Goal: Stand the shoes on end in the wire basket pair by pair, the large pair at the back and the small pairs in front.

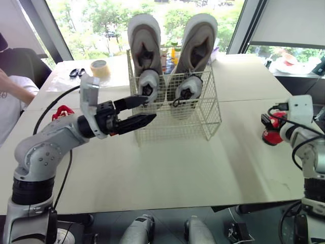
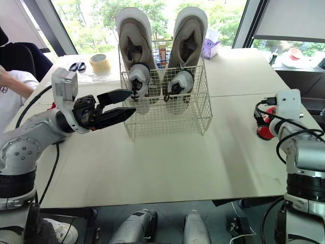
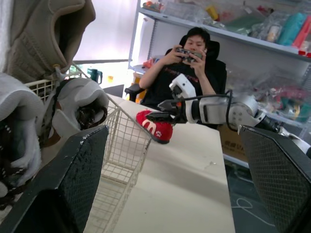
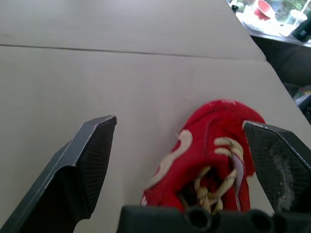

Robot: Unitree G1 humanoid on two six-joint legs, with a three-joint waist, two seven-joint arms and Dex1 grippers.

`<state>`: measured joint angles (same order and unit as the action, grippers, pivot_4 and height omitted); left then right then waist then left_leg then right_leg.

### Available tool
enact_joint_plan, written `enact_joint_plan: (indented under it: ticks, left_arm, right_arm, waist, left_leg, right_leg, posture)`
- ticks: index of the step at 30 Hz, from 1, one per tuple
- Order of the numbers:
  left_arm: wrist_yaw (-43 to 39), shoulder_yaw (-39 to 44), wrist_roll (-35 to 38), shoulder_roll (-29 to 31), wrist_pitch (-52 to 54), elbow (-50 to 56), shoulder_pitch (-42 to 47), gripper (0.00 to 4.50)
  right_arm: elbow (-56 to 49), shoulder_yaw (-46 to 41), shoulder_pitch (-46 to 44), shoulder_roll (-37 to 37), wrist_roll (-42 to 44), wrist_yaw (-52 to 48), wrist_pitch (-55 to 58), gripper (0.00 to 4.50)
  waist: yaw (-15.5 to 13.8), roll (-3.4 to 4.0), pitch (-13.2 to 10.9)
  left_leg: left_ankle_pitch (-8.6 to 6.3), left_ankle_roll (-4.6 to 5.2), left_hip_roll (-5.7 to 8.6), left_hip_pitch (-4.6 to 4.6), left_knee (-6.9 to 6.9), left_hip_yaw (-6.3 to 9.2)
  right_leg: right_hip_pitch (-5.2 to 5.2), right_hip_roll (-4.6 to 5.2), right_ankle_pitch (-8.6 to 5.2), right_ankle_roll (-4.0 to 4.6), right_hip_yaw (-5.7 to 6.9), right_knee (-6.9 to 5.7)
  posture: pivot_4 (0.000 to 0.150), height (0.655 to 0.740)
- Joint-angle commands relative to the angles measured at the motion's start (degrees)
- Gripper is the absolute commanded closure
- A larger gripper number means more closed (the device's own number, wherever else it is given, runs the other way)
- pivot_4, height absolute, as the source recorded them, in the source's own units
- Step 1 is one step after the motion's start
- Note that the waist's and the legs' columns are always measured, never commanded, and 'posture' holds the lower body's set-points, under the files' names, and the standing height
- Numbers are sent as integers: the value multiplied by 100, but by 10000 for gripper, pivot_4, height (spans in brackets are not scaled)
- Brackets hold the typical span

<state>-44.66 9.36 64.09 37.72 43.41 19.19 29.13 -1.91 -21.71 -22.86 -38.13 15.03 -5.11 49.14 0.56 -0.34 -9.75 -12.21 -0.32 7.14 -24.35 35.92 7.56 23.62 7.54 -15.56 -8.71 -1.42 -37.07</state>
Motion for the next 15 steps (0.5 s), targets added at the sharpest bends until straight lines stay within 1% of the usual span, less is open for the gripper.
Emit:
enact_joint_plan:
  ticks: [1, 3, 8, 15]
  left_arm:
    - [-39, 21, -93, -26, -55, 186, 82, 939]
    - [-42, 17, -135, -47, -62, 189, 84, 939]
    - [-27, -17, -224, -143, -52, 182, 134, 939]
    - [-3, -74, -335, -184, -10, 176, 239, 939]
  right_arm:
    - [-545, -301, 235, 351, -170, 448, -71, 0]
    - [-623, -389, 307, 556, -174, 571, -20, 0]
    - [-371, -773, 243, 985, 11, 777, 52, 0]
    - [-55, -1142, 80, 1180, 150, 873, 77, 0]
  waist:
    - [5, 0, 0]
    - [8, 0, 0]
    - [6, 0, 0]
    - [10, 1, 0]
  left_leg:
    - [0, -1, 0, 0, 0, 1]
    - [1, -1, 0, 0, 1, 1]
    - [0, 1, 0, 0, 5, 2]
    - [-1, 2, 1, 3, 7, 3]
  right_leg:
    - [0, -1, 0, 0, 0, 0]
    - [0, -1, 0, 0, 0, 0]
    - [-4, -1, 0, -1, 1, 0]
    - [-7, -2, 0, -1, 2, 0]
  posture:
    - [1500, 7400]
    - [1500, 7400]
    - [1500, 7400]
    - [1500, 7400]
